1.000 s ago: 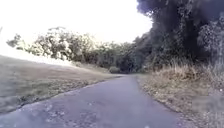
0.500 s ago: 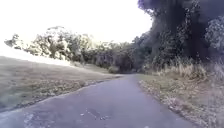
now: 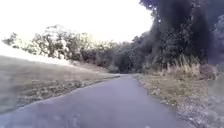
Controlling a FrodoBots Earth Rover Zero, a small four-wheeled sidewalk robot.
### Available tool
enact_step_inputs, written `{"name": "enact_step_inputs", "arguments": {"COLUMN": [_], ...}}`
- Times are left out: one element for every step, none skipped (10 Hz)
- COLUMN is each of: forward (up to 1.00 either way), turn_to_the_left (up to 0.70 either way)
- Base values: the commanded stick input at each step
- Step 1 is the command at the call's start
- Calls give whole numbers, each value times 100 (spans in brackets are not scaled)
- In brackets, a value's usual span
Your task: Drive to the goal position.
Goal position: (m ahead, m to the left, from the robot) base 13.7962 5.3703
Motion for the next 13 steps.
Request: {"name": "enact_step_inputs", "arguments": {"forward": [100,100,100,100,100,100,100,100,100,100,100,100,100], "turn_to_the_left": [-22,-35,-10,0,0,0,0,0,0,0,0,0,0]}}
